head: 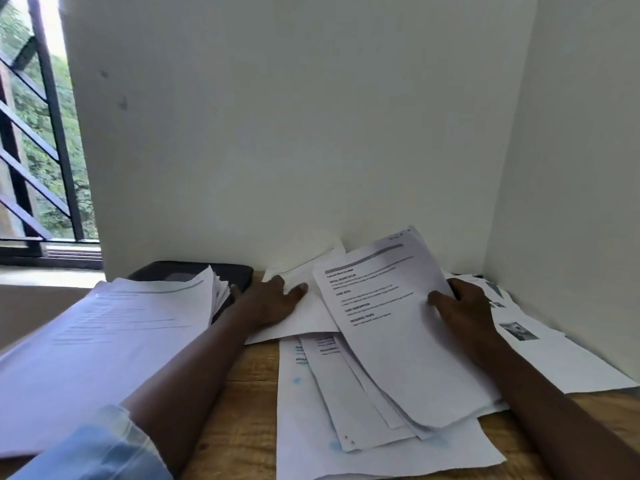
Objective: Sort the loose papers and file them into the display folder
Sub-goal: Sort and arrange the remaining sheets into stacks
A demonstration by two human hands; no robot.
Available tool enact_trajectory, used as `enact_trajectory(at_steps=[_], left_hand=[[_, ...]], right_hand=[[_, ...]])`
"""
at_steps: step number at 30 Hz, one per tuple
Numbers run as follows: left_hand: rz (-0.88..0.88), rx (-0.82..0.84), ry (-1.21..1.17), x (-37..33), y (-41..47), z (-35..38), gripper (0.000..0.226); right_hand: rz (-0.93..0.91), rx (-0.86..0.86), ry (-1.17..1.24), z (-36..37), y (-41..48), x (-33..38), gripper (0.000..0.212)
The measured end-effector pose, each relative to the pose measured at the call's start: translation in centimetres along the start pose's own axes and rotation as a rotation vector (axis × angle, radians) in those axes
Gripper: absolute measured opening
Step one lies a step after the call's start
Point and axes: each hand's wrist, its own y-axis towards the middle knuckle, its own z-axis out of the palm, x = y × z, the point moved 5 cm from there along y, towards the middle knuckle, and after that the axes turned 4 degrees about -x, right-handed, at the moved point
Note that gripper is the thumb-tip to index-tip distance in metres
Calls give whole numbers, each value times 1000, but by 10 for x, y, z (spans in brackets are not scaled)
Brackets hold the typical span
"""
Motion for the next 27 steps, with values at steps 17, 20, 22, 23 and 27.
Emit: enact_trajectory(at_steps=[17, 20, 22, 23, 27], left_hand=[[-271, -65, -1056, -2, 3, -14, 41], [-210, 161, -1226, -11, -2, -15, 56], [-132, 187, -1182, -15, 0, -11, 53], [-92, 142, -1086, -18, 1, -12, 45], [-22, 6, -1000, -28, 12, -13, 57]], right_hand=[[76, -41, 491, -10, -11, 17, 12], [57, -53, 492, -10, -11, 19, 28], [25, -48, 456, -7, -10, 17, 33], [17, -45, 455, -6, -9, 15, 33], [5, -39, 419, -6, -11, 17, 33]])
